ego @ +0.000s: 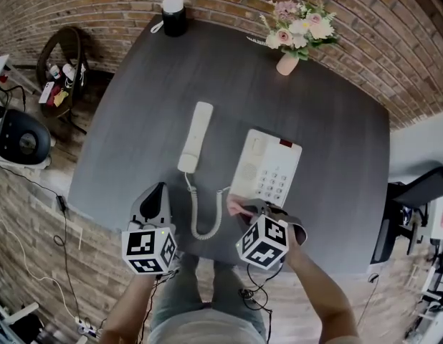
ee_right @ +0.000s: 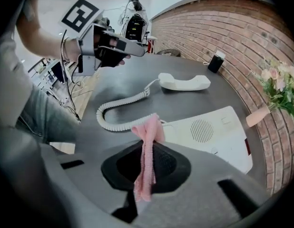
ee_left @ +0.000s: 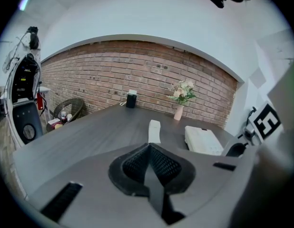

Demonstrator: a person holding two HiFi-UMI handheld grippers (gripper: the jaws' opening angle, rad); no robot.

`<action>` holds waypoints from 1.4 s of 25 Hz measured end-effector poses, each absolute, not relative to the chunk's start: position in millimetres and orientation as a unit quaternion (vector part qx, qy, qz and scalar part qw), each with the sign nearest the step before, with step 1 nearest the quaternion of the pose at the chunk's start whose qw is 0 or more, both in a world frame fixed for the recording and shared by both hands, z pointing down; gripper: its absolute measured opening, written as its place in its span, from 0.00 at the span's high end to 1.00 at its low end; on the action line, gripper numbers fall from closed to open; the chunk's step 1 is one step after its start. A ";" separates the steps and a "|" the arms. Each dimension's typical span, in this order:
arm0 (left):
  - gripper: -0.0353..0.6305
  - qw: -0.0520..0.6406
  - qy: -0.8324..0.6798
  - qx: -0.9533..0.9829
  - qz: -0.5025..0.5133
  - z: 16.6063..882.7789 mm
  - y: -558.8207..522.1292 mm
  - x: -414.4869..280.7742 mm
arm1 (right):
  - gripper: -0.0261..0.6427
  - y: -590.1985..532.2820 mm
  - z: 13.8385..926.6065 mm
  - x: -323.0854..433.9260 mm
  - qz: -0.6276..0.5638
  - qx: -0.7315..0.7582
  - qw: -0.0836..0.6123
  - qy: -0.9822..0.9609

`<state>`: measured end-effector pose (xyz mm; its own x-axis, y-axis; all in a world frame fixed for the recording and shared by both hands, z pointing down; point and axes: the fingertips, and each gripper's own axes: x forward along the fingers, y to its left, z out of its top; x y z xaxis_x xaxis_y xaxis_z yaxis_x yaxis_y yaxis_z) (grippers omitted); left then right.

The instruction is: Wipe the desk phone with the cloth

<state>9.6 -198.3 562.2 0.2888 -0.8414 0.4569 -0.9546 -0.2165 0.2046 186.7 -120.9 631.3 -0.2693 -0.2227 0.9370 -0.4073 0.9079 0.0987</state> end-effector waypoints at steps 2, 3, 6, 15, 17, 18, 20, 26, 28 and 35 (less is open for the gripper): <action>0.94 0.226 -0.582 0.771 0.124 560.3 -197.6 11.2 | 0.93 -121.0 626.0 187.4 0.088 0.201 0.562 -0.797; 0.94 0.226 -0.582 0.772 0.124 559.2 -197.8 12.1 | 0.93 -123.2 621.6 188.9 0.091 0.205 0.557 -0.800; 0.94 0.223 -0.583 0.772 0.120 554.8 -199.9 15.6 | 0.93 -139.6 601.7 202.7 0.081 0.227 0.544 -0.804; 0.94 0.221 -0.601 0.760 0.111 546.2 -205.4 24.6 | 0.93 -235.4 552.0 297.9 0.010 0.309 0.561 -0.768; 0.94 0.223 -0.607 0.755 0.110 546.8 -206.0 27.3 | 0.93 -251.9 549.7 310.8 -0.001 0.313 0.566 -0.763; 0.94 0.223 -0.609 0.753 0.110 547.0 -206.5 28.8 | 0.93 -258.5 550.5 315.3 -0.004 0.312 0.568 -0.761; 0.94 0.223 -0.613 0.750 0.111 547.2 -207.9 32.0 | 0.93 -268.5 555.6 321.0 -0.009 0.306 0.573 -0.760; 0.94 0.224 -0.616 0.747 0.111 548.2 -211.0 41.9 | 0.93 -274.1 572.1 324.0 -0.012 0.277 0.583 -0.764; 0.94 0.225 -0.615 0.747 0.112 549.4 -210.5 43.7 | 0.93 -268.1 577.0 321.1 -0.010 0.266 0.585 -0.766; 0.94 0.225 -0.601 0.758 0.118 552.4 -207.5 50.8 | 0.93 -234.0 590.7 307.1 0.006 0.230 0.586 -0.777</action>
